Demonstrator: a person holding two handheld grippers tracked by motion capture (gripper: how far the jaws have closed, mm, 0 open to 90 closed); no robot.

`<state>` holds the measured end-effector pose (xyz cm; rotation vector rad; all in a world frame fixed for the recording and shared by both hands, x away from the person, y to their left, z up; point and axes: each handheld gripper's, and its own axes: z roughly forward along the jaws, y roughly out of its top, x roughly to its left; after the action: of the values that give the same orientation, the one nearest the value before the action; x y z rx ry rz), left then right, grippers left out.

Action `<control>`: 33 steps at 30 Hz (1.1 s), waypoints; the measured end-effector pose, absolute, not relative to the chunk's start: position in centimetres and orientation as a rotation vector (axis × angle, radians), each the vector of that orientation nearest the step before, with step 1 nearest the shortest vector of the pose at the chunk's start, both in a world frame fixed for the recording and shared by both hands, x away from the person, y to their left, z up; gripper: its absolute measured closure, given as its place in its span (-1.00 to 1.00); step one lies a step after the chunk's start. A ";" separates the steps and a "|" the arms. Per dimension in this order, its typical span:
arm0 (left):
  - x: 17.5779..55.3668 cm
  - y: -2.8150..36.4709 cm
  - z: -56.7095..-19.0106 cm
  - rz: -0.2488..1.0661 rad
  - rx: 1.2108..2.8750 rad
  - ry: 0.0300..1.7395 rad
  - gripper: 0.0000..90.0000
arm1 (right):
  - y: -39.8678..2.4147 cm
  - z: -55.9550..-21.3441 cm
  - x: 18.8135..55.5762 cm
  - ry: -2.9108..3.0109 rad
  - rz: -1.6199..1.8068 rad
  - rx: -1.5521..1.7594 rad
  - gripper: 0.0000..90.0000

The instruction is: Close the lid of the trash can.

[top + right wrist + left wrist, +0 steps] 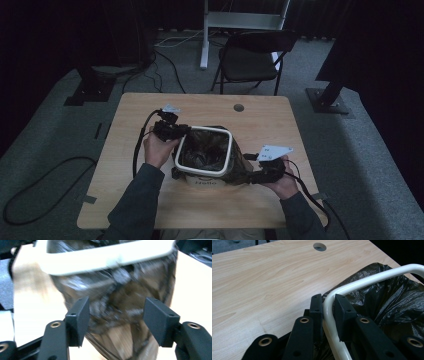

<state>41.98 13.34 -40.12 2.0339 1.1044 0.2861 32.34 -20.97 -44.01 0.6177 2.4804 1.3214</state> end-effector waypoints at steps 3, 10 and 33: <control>42.0 13.3 -40.1 0.289 2.034 1.107 0.73 | -20.3 -43.2 31.7 2.473 1.347 0.583 -0.26; 41.9 13.2 -40.1 0.301 2.037 1.118 0.74 | -18.4 -41.8 30.2 2.437 1.389 0.535 -0.46; 41.5 12.7 -39.6 0.324 2.011 1.190 0.74 | -17.9 -42.0 30.2 2.354 1.318 0.572 -0.34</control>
<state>41.48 12.72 -39.61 2.0105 1.1903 0.3237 30.25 -17.91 -41.96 0.5722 2.3536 1.3182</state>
